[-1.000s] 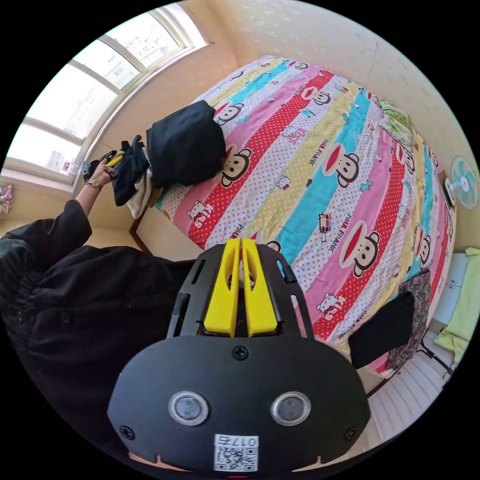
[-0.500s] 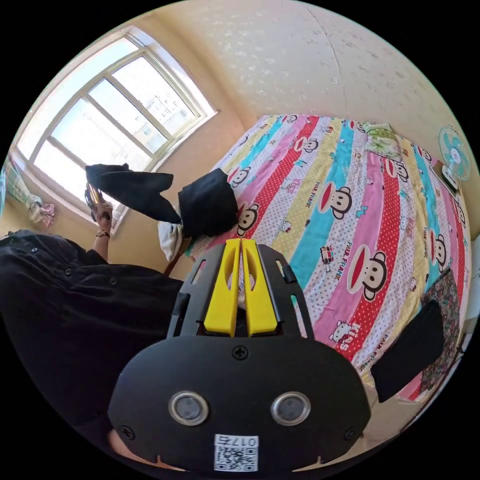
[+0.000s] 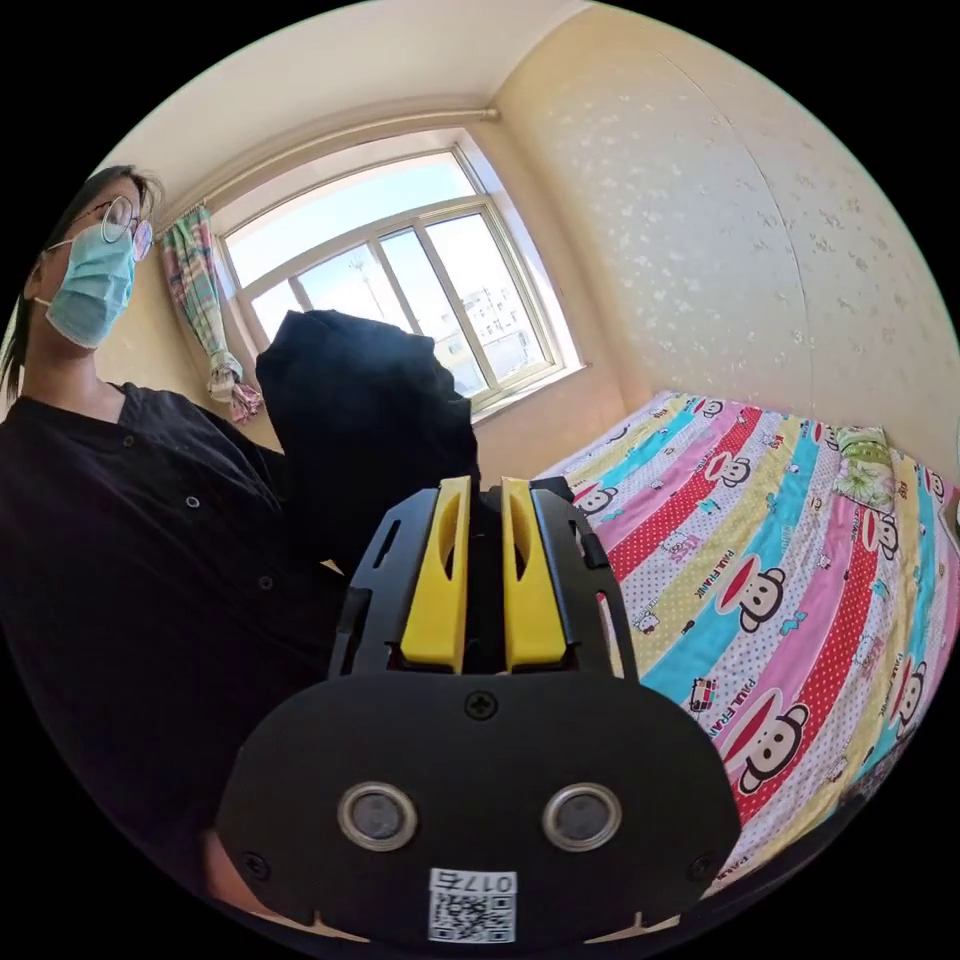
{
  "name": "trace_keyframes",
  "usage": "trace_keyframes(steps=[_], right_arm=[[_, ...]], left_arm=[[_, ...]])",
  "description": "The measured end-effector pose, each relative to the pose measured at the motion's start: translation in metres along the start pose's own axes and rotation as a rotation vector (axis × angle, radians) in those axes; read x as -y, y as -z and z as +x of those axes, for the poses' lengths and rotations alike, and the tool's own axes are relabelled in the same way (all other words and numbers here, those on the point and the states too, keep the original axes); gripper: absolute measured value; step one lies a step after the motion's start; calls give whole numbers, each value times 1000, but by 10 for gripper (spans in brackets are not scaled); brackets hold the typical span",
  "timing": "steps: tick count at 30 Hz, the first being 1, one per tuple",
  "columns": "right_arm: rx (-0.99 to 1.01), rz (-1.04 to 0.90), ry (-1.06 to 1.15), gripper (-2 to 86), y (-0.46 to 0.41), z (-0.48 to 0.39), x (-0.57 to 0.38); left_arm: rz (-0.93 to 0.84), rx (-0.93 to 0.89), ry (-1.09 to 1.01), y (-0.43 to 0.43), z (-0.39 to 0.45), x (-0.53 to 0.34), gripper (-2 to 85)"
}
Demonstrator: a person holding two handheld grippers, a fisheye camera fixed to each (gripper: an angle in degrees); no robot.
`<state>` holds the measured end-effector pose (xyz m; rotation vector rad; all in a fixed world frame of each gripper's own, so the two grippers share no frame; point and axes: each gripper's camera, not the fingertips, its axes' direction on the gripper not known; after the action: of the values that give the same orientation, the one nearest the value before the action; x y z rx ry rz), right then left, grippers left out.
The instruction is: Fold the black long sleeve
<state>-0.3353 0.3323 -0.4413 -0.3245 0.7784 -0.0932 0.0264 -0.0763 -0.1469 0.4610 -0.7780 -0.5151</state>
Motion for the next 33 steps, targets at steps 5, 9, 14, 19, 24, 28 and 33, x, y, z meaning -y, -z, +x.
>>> trace_keyframes(steps=[5,9,14,19,24,28,33], right_arm=[[296,191,-192,164,23,40,-51],[312,270,-232,177,22,58,-75],[353,247,-291,208,25,80,-90],[330,111,-360,236,34,102,-105],[680,-139,-365,209,-8,120,-120],[869,154,-326,51,35,126,-144],[749,483,-192,36,140,106,-148]], left_arm=[[20,-212,144,-40,-78,-68,-2],[54,-315,261,-63,-125,-118,-2],[70,-387,320,-73,-159,-156,-2],[109,-431,336,-68,-186,-192,-2],[111,-409,413,-55,-215,-220,-2],[20,-220,395,-29,-205,-215,-2],[-247,367,305,5,-137,-170,2]])
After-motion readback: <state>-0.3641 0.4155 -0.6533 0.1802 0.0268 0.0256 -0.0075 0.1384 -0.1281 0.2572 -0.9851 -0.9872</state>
